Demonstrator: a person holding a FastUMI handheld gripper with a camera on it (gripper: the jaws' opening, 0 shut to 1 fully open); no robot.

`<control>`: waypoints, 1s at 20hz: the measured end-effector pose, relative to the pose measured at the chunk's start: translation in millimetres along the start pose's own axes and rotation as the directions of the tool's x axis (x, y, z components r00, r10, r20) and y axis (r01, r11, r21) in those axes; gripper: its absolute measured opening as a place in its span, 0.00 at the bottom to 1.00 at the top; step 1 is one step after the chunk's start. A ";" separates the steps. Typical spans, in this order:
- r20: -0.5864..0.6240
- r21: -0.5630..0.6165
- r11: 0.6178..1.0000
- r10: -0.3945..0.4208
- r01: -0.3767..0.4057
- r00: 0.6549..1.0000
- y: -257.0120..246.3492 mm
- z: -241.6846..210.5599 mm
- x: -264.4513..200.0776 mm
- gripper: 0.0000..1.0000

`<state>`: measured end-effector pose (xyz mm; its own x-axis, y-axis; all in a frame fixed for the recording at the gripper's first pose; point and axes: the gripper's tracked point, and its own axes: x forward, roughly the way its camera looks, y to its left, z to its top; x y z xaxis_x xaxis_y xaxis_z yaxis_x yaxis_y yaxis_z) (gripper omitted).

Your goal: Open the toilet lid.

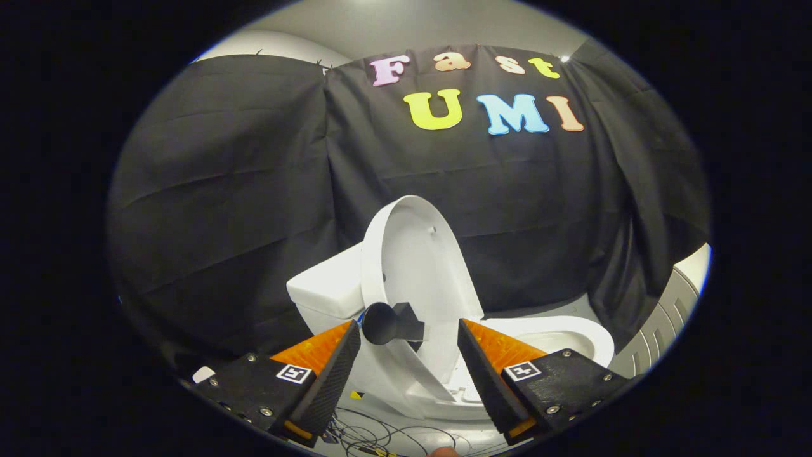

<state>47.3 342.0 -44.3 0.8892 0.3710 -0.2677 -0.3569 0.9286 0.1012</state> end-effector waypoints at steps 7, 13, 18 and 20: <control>0.110 -0.065 0.995 -0.066 0.073 0.992 -57.0 33.1 -34.4 0.94; 0.185 -0.051 0.989 -0.127 0.138 0.975 -110.1 52.8 -77.3 0.94; 0.207 -0.057 0.977 -0.192 0.207 0.959 -155.7 58.6 -108.9 0.94; 0.224 -0.048 0.971 -0.217 0.233 0.950 -173.8 64.6 -122.9 0.94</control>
<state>18.5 135.3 32.9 0.9865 0.1521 -0.0612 -0.1530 0.9882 -0.0100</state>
